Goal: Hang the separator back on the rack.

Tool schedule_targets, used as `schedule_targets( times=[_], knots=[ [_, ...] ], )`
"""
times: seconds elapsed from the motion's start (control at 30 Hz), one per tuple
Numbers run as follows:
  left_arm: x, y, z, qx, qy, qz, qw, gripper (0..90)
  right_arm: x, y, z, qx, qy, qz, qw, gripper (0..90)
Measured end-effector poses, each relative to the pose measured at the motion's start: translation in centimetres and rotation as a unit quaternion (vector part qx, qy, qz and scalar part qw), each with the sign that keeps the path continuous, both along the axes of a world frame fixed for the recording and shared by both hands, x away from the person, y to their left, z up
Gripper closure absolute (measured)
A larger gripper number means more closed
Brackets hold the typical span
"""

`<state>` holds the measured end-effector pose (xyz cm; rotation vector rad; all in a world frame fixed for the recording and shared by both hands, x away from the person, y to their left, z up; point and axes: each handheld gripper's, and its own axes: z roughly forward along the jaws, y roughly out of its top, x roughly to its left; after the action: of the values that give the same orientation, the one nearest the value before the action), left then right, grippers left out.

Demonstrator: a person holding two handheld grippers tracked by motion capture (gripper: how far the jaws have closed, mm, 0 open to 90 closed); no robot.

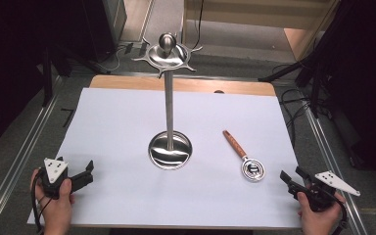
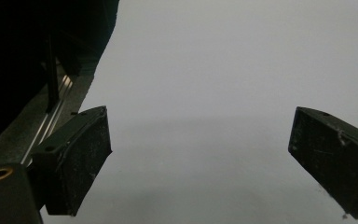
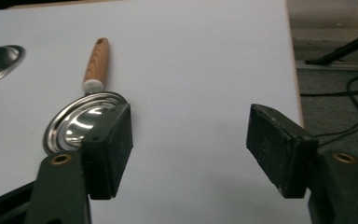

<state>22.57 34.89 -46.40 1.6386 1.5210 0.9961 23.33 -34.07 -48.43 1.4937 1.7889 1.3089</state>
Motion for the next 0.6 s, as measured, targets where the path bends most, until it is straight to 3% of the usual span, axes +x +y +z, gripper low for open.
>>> schedule_targets(
  times=[0.1,0.3,0.4,0.53,0.57,0.6],
  knots=[
    [0.0,0.0,0.0,0.0,0.0,0.0,1.0,6.6,0.1,0.1,0.0,-0.001,0.004,0.0,1.0,32.9],
    [0.0,0.0,0.0,0.002,0.003,-0.002,1.0,6.6,0.5,1.2,0.0,-0.042,-0.001,0.02,0.9989,34.3],
    [0.0,0.0,0.0,0.0,0.0,0.001,1.0,6.6,0.6,1.4,0.3,-0.026,-0.001,0.032,0.9991,37.4],
    [0.0,0.0,0.0,0.002,0.002,0.001,1.0,6.6,0.5,1.5,0.8,-0.021,-0.001,0.034,0.9992,37.2],
    [0.1,0.0,0.0,0.003,0.003,0.0,1.0,6.5,0.5,1.8,1.2,-0.045,-0.003,0.026,0.9987,36.1],
    [0.1,0.0,0.0,0.003,0.003,0.0,1.0,6.6,0.5,1.8,1.2,-0.045,-0.003,0.026,0.9987,36.1]
  ],
)
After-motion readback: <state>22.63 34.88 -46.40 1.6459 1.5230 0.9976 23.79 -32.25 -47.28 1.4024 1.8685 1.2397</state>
